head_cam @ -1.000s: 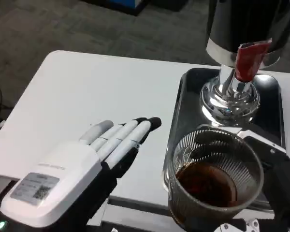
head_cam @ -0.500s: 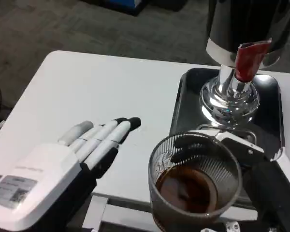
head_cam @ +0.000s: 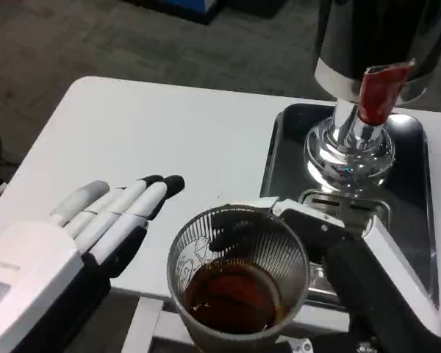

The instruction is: Grasp the cup under the faucet to collect the drink, then remove the cup.

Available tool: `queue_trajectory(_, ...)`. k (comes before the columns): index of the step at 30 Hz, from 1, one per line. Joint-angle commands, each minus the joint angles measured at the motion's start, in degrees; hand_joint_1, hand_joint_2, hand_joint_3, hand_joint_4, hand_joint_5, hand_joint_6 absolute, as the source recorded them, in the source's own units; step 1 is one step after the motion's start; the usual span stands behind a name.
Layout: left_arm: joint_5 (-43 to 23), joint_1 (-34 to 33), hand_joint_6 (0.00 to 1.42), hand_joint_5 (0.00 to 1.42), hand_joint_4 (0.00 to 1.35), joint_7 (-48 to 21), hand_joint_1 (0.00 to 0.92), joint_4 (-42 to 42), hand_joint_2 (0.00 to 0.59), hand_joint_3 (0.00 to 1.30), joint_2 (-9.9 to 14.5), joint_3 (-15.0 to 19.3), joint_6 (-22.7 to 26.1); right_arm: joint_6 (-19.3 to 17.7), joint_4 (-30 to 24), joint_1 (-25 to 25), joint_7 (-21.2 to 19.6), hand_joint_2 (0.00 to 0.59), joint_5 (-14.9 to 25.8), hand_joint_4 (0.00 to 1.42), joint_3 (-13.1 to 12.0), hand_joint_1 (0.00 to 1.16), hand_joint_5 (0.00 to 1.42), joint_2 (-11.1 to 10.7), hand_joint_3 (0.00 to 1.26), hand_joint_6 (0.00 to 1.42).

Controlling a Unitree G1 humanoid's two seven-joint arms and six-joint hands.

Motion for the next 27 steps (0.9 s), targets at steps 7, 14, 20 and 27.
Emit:
queue_trajectory(7,-0.09,0.81,0.0,0.05,0.0,-0.01,0.0,1.76,0.011,0.03,-0.55,0.13,-1.36,-0.63,0.66,-0.2,-0.78,0.171,-1.59,0.62,2.34,0.87,0.73,0.89,0.59,0.6)
queue_trajectory(14,0.2,1.61,0.0,0.05,0.0,0.27,0.0,2.64,0.011,0.03,-1.62,0.25,-2.67,-1.26,1.75,-0.56,-0.68,0.169,-1.31,0.62,2.4,0.86,0.73,0.77,0.59,0.6)
queue_trajectory(20,0.33,2.72,0.0,0.05,0.0,0.58,0.0,3.55,0.011,0.03,-2.51,0.54,-4.32,-1.58,2.38,-0.71,-0.76,0.169,-1.67,0.62,3.07,0.86,0.74,0.91,0.59,0.6)
queue_trajectory(27,0.35,3.58,0.0,0.05,0.0,0.8,0.0,4.7,0.011,0.03,-3.39,0.84,-5.92,-1.85,2.76,-0.58,-1.13,0.169,-2.33,0.62,3.94,0.86,0.74,1.02,0.59,0.6)
